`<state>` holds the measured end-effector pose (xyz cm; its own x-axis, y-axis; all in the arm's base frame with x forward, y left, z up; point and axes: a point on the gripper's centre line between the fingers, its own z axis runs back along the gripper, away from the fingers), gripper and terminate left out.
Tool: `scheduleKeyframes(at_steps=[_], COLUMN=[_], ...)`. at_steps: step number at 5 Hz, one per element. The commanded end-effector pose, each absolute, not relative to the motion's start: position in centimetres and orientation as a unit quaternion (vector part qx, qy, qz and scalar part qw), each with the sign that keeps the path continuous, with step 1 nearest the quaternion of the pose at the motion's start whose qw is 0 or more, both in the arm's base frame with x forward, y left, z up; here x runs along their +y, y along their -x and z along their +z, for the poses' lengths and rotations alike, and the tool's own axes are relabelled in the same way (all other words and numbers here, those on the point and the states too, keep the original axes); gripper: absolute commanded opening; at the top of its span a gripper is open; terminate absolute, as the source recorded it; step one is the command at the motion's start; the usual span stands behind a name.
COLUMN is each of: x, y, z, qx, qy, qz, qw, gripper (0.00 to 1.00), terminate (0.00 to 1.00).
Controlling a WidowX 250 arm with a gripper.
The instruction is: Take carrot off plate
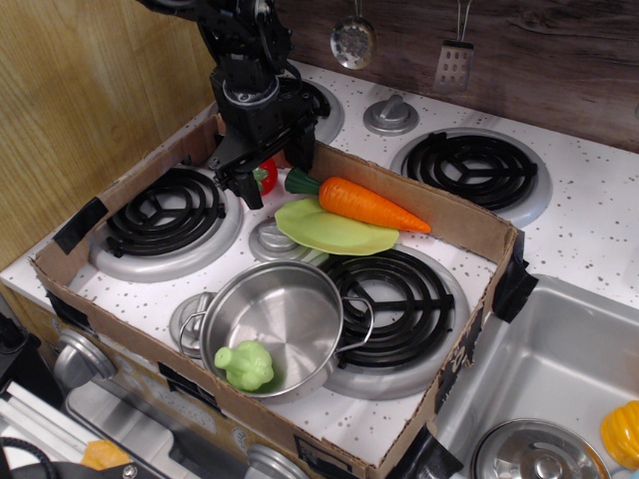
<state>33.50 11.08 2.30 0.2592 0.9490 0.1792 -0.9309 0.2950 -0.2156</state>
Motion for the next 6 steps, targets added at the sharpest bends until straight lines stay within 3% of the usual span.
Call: scheduleKeyframes(at_steps=[1, 3, 4, 5, 6], x=[11.1, 10.2, 9.9, 9.5, 8.8], y=[-34.4, -34.6, -35.2, -35.5, -35.4], z=[3.5, 2.0, 2.5, 3.0, 6.0], qx=[-0.159, -0.132, -0.116, -0.112, -0.136], qy=[0.09, 0.098, 0.09, 0.093, 0.065], qz=[0.588, 0.587, 0.574, 0.556, 0.54], qw=[0.788, 0.793, 0.806, 0.818, 0.828], gripper=[1.0, 1.0, 0.0, 0.0, 0.0], terminate=[0.0, 0.0, 0.0, 0.0, 0.0])
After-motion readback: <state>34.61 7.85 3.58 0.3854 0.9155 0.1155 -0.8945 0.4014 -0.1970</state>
